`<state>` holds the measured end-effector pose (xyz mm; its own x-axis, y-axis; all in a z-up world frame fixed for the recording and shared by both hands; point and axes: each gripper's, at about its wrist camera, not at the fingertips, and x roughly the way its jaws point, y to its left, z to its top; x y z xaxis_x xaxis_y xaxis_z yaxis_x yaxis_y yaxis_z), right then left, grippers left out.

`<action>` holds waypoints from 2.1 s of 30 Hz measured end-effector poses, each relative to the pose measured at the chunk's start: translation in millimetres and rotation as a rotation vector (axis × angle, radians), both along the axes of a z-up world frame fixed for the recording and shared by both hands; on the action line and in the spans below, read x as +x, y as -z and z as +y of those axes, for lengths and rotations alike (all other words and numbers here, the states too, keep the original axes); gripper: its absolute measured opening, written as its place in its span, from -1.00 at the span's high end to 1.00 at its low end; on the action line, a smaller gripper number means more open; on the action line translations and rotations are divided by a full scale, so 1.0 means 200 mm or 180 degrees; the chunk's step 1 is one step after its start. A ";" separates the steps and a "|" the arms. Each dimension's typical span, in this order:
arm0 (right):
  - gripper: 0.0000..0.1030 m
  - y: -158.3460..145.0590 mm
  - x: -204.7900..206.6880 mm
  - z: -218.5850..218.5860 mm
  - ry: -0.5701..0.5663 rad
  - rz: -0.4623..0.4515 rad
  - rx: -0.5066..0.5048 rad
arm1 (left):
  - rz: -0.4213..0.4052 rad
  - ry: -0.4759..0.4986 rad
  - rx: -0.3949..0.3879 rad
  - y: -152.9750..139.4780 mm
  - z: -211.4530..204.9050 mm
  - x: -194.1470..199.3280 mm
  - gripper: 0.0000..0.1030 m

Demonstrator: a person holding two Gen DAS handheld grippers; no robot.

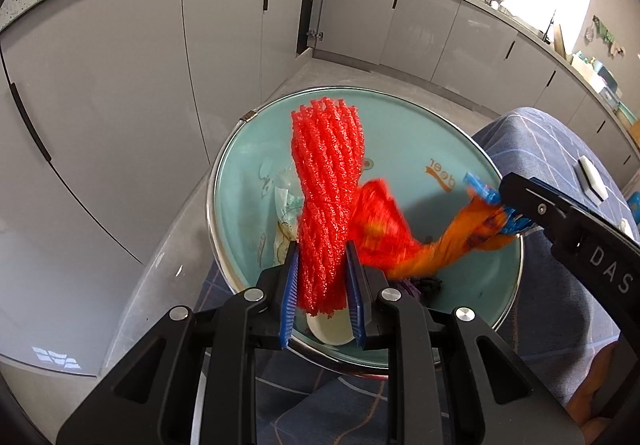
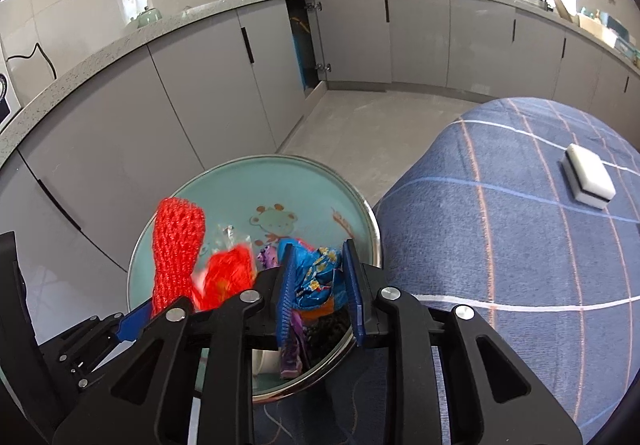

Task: Collect trash
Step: 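Carry the red mesh bag and wrapper bundle over the teal bin, then open both tools to drop the mesh bag and wrapper bundle into the bin, then move the right tool to the white mesh cloth and grasp it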

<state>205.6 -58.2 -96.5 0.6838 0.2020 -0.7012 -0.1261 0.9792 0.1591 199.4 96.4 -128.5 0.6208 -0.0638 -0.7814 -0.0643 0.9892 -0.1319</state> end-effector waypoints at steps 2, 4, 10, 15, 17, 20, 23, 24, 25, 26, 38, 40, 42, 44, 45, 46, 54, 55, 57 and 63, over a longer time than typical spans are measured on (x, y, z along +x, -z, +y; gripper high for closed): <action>0.45 -0.01 0.00 -0.01 0.0006 -0.0007 0.0075 | -0.0005 0.0008 0.0009 0.00 0.00 0.00 0.54; 0.38 -0.03 -0.02 -0.04 0.0022 -0.0056 0.0118 | -0.0010 0.0036 0.0017 0.00 -0.01 -0.01 0.52; 0.38 -0.11 -0.08 -0.13 0.0134 -0.0190 0.0177 | -0.0032 0.0110 0.0120 0.01 -0.07 -0.01 0.21; 0.38 -0.13 -0.13 -0.19 0.0196 -0.0228 0.0181 | -0.0108 0.0113 0.0275 -0.03 -0.10 -0.04 -0.12; 0.38 -0.13 -0.14 -0.21 0.0216 -0.0223 0.0198 | -0.0138 0.0091 0.0305 -0.05 -0.10 -0.05 -0.28; 0.37 -0.13 -0.17 -0.24 0.0249 -0.0230 0.0225 | -0.0225 -0.0041 0.0353 -0.10 -0.10 -0.07 -0.66; 0.29 -0.15 -0.20 -0.28 0.0281 -0.0266 0.0251 | -0.0331 -0.0169 0.0415 -0.15 -0.10 -0.10 -0.89; 0.28 -0.16 -0.22 -0.30 0.0302 -0.0285 0.0265 | -0.0363 -0.0195 0.0420 -0.17 -0.10 -0.11 -0.89; 0.25 -0.17 -0.23 -0.32 0.0317 -0.0296 0.0277 | -0.0372 -0.0195 0.0416 -0.18 -0.11 -0.12 -0.89; 0.23 -0.18 -0.24 -0.34 0.0332 -0.0306 0.0288 | -0.0374 -0.0193 0.0416 -0.19 -0.11 -0.13 -0.89; -0.17 -0.23 -0.38 -0.55 0.0514 -0.0406 0.0341 | -0.0466 -0.0102 0.0484 -0.32 -0.25 -0.24 -0.89; -0.17 -0.23 -0.41 -0.60 0.0539 -0.0410 0.0336 | -0.0466 -0.0044 0.0480 -0.33 -0.29 -0.26 -0.89; -0.17 -0.23 -0.44 -0.64 0.0581 -0.0420 0.0324 | -0.0473 0.0007 0.0460 -0.35 -0.34 -0.28 -0.89; -0.17 -0.24 -0.47 -0.70 0.0627 -0.0416 0.0324 | -0.0466 0.0056 0.0430 -0.36 -0.38 -0.28 -0.89; -0.17 -0.23 -0.48 -0.73 0.0651 -0.0414 0.0326 | -0.0454 0.0089 0.0406 -0.37 -0.41 -0.29 -0.89; -0.17 -0.23 -0.50 -0.76 0.0687 -0.0416 0.0326 | -0.0450 0.0117 0.0388 -0.37 -0.43 -0.29 -0.89; -0.17 -0.21 -0.60 -1.02 0.0951 -0.0396 0.0320 | -0.0463 0.0394 0.0481 -0.38 -0.67 -0.32 -0.89; -0.17 -0.21 -0.61 -1.05 0.0981 -0.0390 0.0326 | -0.0455 0.0422 0.0476 -0.38 -0.69 -0.32 -0.89; -0.17 -0.20 -0.64 -1.12 0.1069 -0.0380 0.0348 | -0.0435 0.0484 0.0467 -0.38 -0.75 -0.32 -0.89; -0.17 -0.18 -0.69 -1.30 0.1287 -0.0351 0.0363 | -0.0414 0.0707 0.0467 -0.36 -0.91 -0.33 -0.89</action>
